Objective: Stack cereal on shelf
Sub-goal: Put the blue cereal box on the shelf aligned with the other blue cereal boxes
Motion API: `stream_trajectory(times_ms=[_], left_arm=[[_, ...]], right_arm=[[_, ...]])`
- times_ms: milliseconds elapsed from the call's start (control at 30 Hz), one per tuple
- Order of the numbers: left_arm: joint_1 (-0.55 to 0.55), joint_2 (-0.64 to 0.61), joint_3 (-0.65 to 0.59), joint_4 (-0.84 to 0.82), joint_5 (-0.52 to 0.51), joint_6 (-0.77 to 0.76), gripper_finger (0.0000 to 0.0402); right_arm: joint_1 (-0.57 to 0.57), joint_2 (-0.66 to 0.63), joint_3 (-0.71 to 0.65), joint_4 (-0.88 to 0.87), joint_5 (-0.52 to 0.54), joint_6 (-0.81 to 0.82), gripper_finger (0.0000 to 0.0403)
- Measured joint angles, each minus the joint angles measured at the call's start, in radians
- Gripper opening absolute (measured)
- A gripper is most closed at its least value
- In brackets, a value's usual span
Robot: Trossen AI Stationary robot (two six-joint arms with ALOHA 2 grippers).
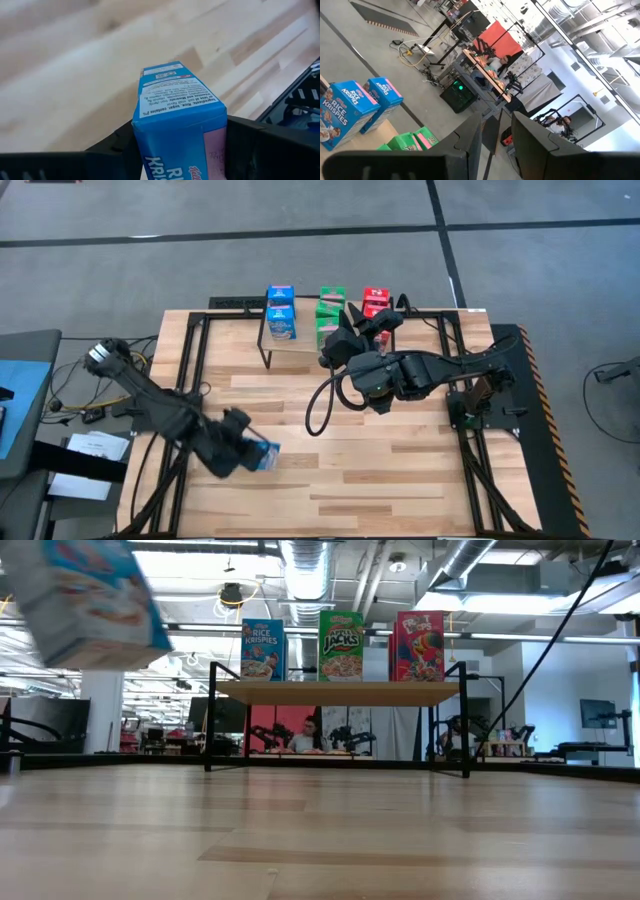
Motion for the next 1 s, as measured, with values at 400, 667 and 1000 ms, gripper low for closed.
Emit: stream_trajectory(times_ms=[400,667,1000], left_arm=[[0.269,-0.220,0.000,-0.011,0.003,0.556,0.0179],[0.461,-0.343,0.000,-0.003,0.049,0.916,0.0179],[0.665,-0.389,0.000,0.030,0.085,1.348,0.0179]], right_arm=[[-0.001,0.000,0.000,0.000,0.000,0.000,0.0132],[-0.002,0.000,0.000,0.001,0.000,0.001,0.0132],[-0.001,0.000,0.000,0.001,0.000,0.129,0.0132]])
